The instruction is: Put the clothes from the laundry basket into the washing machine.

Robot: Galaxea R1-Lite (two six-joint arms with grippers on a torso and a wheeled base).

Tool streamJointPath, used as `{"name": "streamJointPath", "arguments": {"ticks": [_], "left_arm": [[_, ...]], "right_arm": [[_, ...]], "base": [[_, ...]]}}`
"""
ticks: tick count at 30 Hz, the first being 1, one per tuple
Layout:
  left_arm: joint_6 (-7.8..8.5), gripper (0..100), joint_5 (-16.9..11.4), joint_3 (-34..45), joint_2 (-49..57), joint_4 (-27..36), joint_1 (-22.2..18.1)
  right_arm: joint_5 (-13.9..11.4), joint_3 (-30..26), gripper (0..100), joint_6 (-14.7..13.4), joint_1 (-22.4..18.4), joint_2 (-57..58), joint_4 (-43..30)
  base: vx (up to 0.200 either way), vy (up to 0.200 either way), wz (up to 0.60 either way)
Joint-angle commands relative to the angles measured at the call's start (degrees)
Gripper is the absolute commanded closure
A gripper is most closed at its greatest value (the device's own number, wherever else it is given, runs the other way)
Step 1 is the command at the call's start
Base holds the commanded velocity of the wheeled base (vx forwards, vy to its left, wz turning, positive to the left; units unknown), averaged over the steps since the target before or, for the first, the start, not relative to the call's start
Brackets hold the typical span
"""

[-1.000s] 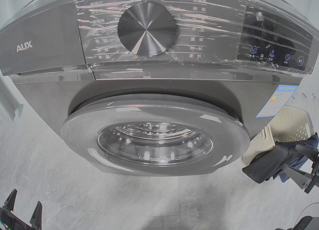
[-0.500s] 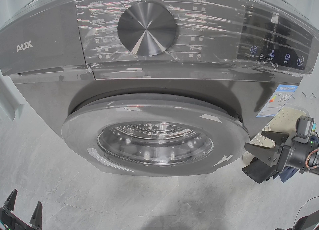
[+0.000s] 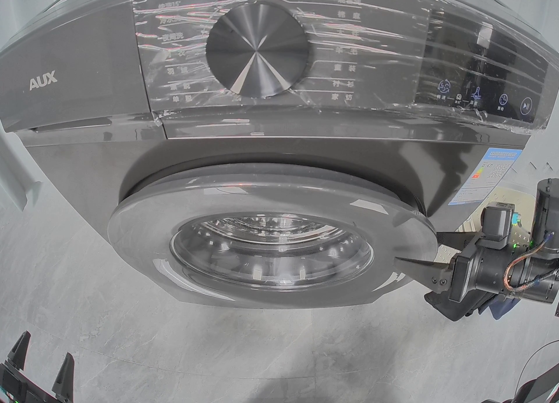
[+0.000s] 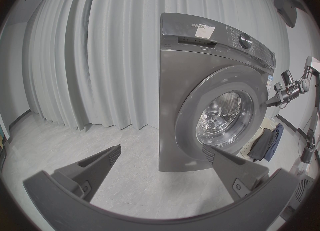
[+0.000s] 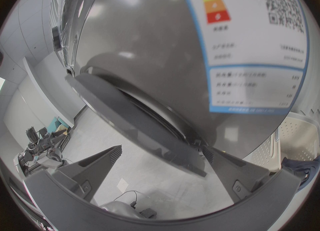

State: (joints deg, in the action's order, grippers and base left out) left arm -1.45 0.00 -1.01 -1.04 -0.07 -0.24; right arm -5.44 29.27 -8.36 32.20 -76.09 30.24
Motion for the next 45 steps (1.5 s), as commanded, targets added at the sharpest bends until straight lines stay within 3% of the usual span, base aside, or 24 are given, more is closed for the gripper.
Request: {"name": "streamJointPath", "arguments": {"ticks": [1,11,22,34,45], "left_arm": [[-0.04,0,0.00,1.01,0.77,-0.01,-0.02],[-0.04,0,0.00,1.01,0.77,-0.01,-0.02],[-0.13,0,0.00,1.01,0.77,-0.01,-0.02],[0.13,0,-0.09,1.01,0.77,-0.01,-0.02],[0.04,0,-0.18,1.01,0.68,-0.01,-0.02]], "right_arm": [[-0.19,-0.97,0,0.10,0.59,-0.81,0.08],[-0.80,-7.03,0,0.36,1.38,4.99,-0.19],[-0.63,-1.58,0,0.72,1.03,-0.37,0.17],[-1.15,-6.68,0,2.03,3.05,2.44,0.17],[-1.15,-3.17,0,2.12,2.96,-2.04,0.25]], "base": [[0.000,0.000,0.00],[0.000,0.000,0.00],[-0.036,0.000,0.00],[-0.067,0.000,0.00],[-0.073,0.000,0.00]]}}
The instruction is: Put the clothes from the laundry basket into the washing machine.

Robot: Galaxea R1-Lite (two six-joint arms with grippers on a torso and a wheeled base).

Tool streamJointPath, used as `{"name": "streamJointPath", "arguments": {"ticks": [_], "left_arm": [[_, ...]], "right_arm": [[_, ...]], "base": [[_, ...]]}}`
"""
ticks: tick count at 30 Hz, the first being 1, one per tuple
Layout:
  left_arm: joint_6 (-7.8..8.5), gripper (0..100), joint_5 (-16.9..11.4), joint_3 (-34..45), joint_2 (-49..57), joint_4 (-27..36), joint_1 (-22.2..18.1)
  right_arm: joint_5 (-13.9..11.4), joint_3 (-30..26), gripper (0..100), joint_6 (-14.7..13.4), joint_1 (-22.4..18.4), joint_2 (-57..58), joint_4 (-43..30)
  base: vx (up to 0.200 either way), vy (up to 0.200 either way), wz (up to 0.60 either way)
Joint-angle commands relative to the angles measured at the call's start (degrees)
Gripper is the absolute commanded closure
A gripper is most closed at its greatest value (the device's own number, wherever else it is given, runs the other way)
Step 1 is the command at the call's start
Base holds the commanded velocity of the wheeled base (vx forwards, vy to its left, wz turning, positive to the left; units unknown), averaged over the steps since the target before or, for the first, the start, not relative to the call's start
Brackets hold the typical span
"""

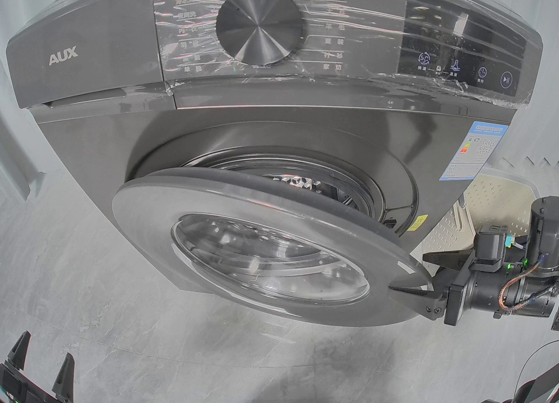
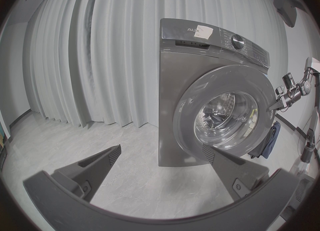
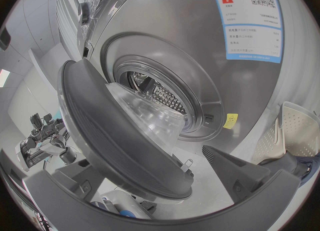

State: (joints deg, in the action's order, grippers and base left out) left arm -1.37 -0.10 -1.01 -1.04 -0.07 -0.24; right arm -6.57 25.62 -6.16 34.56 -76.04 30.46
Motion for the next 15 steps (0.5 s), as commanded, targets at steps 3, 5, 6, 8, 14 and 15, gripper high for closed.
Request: {"name": "streamJointPath", "arguments": {"ticks": [3,5,6,8,14,15], "left_arm": [[-0.04,0,-0.08,1.01,0.77,-0.01,-0.02],[-0.04,0,-0.08,1.01,0.77,-0.01,-0.02],[-0.04,0,-0.08,1.01,0.77,-0.01,-0.02],[-0.04,0,0.01,1.01,0.77,-0.01,-0.02],[0.13,0,-0.08,1.01,0.77,-0.01,-0.02],[0.13,0,-0.08,1.01,0.68,0.07,-0.02]], "right_arm": [[-0.02,-0.66,0,-0.08,0.95,-1.91,-0.14],[-0.02,-1.72,0,-0.08,1.47,-1.47,-0.14],[-0.02,-1.72,0,-0.08,1.47,-1.47,-0.14],[-0.11,-3.56,0,-0.08,2.35,0.20,-0.14],[-0.02,-3.30,0,0.00,1.83,0.90,0.03],[0.07,-2.33,0,0.00,1.56,0.63,0.03]], "base": [[-0.133,0.000,0.00],[0.000,0.000,0.00],[0.000,0.000,0.00],[0.000,0.000,0.00],[0.000,0.000,0.00],[0.000,0.000,0.00]]}}
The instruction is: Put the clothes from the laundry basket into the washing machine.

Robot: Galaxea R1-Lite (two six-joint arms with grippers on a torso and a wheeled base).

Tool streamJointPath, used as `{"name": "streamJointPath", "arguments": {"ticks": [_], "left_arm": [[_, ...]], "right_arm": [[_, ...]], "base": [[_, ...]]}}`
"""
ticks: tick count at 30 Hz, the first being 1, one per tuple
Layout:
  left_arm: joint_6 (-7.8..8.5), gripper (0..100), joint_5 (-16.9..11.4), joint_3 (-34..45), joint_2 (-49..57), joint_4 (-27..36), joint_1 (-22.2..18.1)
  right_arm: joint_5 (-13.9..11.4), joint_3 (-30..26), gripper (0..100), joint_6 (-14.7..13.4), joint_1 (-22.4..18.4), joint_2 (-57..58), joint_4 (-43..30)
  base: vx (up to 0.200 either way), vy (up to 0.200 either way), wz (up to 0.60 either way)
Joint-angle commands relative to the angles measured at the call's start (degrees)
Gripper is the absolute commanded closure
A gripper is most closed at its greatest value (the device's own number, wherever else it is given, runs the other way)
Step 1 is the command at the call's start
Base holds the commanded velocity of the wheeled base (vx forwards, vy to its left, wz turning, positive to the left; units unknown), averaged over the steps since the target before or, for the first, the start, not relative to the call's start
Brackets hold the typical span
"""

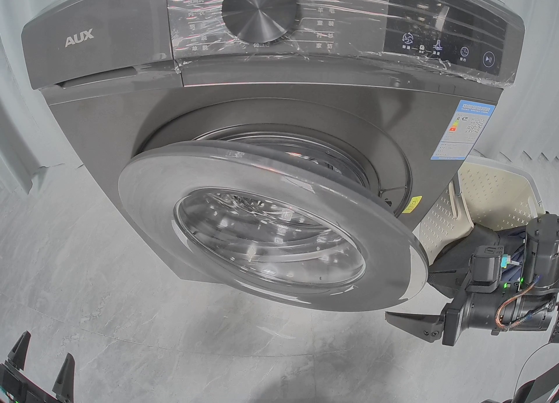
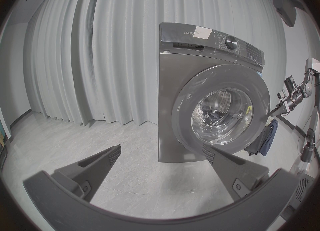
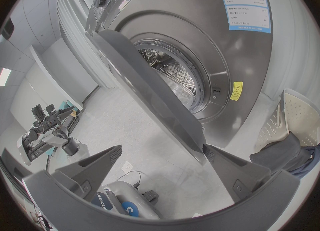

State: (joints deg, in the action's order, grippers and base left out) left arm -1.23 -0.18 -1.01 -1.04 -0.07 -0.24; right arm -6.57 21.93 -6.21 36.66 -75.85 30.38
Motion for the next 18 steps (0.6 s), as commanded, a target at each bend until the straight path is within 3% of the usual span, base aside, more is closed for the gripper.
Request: {"name": "streamJointPath", "arguments": {"ticks": [1,5,11,18], "left_arm": [[0.00,0,0.01,1.01,0.77,-0.01,-0.02],[-0.09,0,0.01,1.01,0.77,-0.01,-0.02],[-0.09,0,-0.08,1.01,0.77,-0.01,-0.02],[-0.09,0,-0.08,1.01,0.77,-0.01,-0.02]], "right_arm": [[0.07,1.89,0,-0.04,-0.71,0.26,0.21],[0.42,4.26,0,0.05,-1.68,-2.46,0.47],[0.33,5.75,0,0.14,-2.03,-4.92,0.47],[0.15,2.94,0,0.05,0.61,-2.90,0.38]], "base": [[0.000,0.000,0.00],[0.000,0.000,0.00],[-0.200,0.000,0.00],[0.000,0.000,0.00]]}}
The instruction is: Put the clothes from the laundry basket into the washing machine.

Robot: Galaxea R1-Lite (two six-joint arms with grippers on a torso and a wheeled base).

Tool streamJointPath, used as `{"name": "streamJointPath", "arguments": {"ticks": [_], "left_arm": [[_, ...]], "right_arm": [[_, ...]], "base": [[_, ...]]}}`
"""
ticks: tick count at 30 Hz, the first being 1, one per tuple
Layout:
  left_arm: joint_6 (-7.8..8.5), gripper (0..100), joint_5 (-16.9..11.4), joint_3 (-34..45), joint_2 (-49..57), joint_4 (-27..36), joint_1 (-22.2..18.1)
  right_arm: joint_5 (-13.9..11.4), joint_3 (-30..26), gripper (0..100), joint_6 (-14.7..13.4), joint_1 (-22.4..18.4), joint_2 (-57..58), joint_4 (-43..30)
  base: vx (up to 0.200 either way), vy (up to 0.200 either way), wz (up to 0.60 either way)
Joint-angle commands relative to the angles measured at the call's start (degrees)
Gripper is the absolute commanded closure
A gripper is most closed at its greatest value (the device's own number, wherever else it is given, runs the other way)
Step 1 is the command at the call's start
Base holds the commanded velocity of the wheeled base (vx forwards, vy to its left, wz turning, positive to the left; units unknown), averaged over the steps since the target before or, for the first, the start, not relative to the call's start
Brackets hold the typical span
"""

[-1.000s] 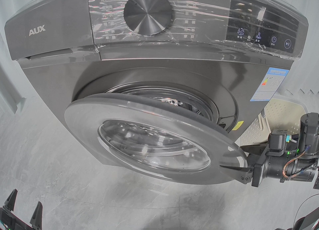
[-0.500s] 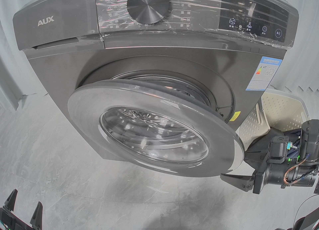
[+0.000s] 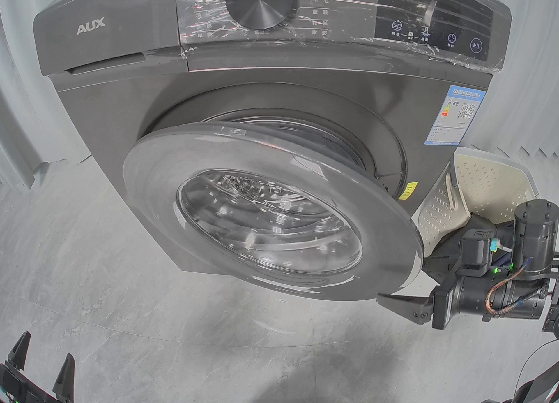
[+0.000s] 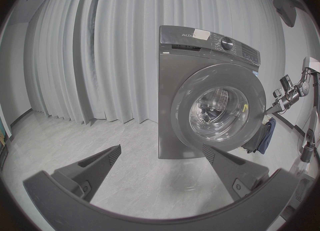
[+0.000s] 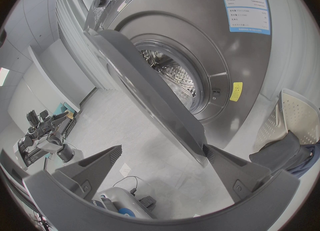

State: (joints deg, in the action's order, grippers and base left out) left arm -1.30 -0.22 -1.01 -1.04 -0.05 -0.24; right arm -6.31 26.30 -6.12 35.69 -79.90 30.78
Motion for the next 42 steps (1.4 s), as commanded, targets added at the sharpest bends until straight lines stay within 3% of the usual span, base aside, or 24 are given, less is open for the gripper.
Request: {"name": "streamJointPath", "arguments": {"ticks": [1,8,15,21,28,32,36,37,38,42], "left_arm": [[-0.01,0,0.04,1.01,0.77,0.05,-0.02],[0.16,0,-0.04,1.01,0.77,-0.04,-0.02],[0.16,0,-0.04,1.01,0.77,-0.04,-0.02],[0.07,0,-0.04,1.01,0.77,-0.04,-0.02],[0.07,0,-0.04,1.01,0.77,-0.04,-0.02],[0.07,0,-0.04,1.01,0.77,0.05,-0.02],[0.07,0,-0.04,1.01,0.77,-0.04,-0.02],[0.07,0,-0.04,1.01,0.77,-0.04,-0.02],[0.07,0,-0.04,1.01,0.77,0.05,-0.02],[0.07,0,-0.04,1.01,0.77,0.05,-0.02]], "right_arm": [[-0.19,-1.42,0,-0.03,1.57,1.50,-0.02],[0.07,0.51,0,0.06,0.08,0.71,0.07],[-0.10,1.65,0,-0.03,0.34,-4.39,2.79],[-0.28,-1.60,0,0.76,3.24,-4.83,5.43],[-0.10,-5.11,0,1.20,2.71,-2.02,5.34],[-0.10,-10.12,0,2.60,0.17,2.29,4.38],[-0.01,-14.61,0,5.42,-5.20,2.38,4.38],[-0.01,-14.61,0,5.42,-5.20,2.38,4.38],[-0.19,-14.52,0,6.65,-9.15,1.41,4.38],[-0.10,-11.00,0,6.82,-13.28,-4.13,6.13]], "base": [[0.000,0.000,0.00],[0.000,0.000,0.00],[-0.171,0.000,0.00],[0.000,0.000,0.00],[0.000,0.000,0.00],[0.000,0.000,0.00],[0.000,0.000,0.00],[0.000,0.000,0.00],[0.000,0.000,0.00],[0.000,0.000,0.00]]}}
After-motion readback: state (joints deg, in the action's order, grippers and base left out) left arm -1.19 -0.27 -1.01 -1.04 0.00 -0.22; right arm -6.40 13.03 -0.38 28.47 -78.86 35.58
